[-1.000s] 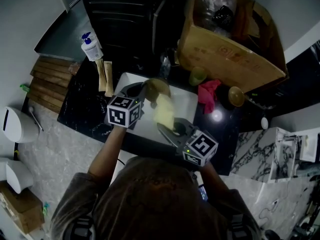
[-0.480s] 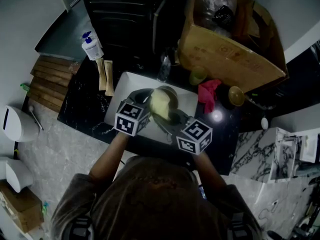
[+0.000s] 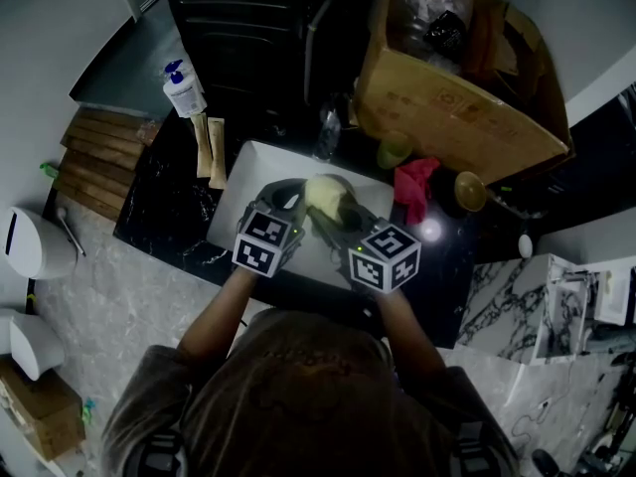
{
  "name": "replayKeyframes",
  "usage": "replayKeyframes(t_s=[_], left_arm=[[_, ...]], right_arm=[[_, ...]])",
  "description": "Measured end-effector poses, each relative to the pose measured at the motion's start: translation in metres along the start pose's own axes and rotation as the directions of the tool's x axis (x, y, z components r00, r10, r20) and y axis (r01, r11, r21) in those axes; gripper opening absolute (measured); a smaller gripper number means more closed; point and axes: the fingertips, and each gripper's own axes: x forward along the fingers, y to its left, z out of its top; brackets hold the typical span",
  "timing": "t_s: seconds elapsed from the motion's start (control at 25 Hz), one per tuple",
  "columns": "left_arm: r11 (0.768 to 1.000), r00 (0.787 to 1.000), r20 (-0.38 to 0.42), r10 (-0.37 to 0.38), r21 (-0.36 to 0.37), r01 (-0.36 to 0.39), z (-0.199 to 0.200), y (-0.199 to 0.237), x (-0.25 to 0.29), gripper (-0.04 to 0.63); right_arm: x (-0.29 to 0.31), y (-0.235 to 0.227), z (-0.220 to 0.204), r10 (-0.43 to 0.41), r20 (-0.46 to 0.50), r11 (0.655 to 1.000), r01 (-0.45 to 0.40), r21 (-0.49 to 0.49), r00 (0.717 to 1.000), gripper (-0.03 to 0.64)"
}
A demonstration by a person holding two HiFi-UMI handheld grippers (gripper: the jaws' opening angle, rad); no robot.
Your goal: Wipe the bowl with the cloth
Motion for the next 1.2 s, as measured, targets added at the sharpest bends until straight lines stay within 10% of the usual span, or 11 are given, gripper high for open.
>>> replayKeyframes(t_s=[0.64,1.2], left_arm=[[0.999,0.997,0.062,0.046,0.003,-0.046,0.005,-0.001,-0.002,0.023],[0.992,0.986,0.112,0.125,-0.021,-0.124,0.017,0.018,-0.008,0.025]], right_arm=[[-0.021,-0.044,0.021,-0.252,0.207,0.951,0.202,0.235,0.945,0.028],[-0.021,-0.051,-0.029,-0.313,0.003,0.935,0.308,0.178,0.95,0.028]])
